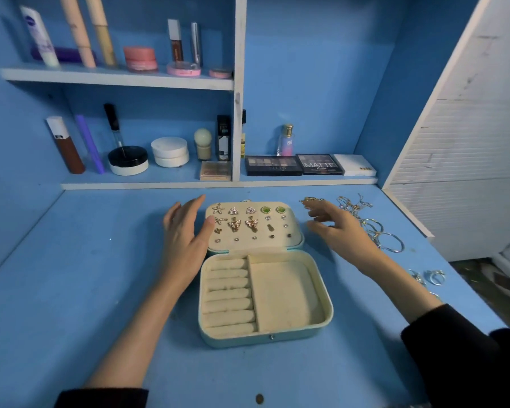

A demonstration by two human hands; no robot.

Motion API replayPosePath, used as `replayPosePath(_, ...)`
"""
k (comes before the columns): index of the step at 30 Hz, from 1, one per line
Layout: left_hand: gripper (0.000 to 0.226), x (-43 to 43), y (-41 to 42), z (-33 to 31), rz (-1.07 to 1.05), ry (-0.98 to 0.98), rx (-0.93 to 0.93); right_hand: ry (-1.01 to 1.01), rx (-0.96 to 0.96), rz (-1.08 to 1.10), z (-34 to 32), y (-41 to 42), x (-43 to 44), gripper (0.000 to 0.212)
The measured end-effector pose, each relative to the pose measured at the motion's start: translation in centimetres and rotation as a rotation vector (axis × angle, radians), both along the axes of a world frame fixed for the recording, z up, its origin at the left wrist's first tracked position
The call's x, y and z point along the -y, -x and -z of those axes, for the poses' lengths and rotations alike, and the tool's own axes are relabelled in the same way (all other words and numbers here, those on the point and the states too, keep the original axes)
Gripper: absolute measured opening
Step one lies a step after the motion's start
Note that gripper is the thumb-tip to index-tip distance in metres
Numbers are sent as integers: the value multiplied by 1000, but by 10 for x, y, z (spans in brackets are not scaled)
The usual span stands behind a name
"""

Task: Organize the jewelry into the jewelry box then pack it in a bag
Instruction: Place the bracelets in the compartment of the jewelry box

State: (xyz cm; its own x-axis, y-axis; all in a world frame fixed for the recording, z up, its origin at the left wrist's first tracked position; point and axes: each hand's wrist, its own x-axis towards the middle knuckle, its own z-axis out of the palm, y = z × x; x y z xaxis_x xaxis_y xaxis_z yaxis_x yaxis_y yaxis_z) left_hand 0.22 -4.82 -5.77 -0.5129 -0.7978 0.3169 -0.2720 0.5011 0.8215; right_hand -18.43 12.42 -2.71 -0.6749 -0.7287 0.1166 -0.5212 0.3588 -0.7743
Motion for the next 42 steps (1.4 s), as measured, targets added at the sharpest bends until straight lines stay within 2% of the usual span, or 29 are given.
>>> replayPosePath(4,43,-5,-2,-3,17,100,-1,-85,-139,73,-9,29,-24,32)
replayPosePath(8,45,-7,-4,-4,27,119,-40,-362,-323,131,-13,63,-48,42)
replayPosePath(11,45,-9,-4,-5,33,99,-46,-520,-306,122,-12,67,-59,45)
replayPosePath(13,49,-10,-4,-6,36,91,-54,-546,-334,96,-7,62,-63,44)
replayPosePath(19,41,-13,-5,-8,33,90,-59,-470,-457,44,6,37,-66,33)
replayPosePath(23,41,-15,-6,-9,34,67,-62,-427,-486,-11,13,13,-58,35)
replayPosePath(27,42,-16,-7,-11,12,81,-53,-293,-502,-50,20,-1,-49,29)
replayPosePath(32,41,-16,-7,-10,14,50,-62,-98,-414,59,20,4,-48,14)
replayPosePath(38,36,-15,-6,-10,-8,54,-104,176,-336,242,19,8,-50,13)
replayPosePath(40,35,-18,-3,-14,-17,94,-91,278,-361,272,21,7,-51,11)
replayPosePath(42,28,-26,6,-21,4,233,-54,331,-391,264,23,6,-52,10)
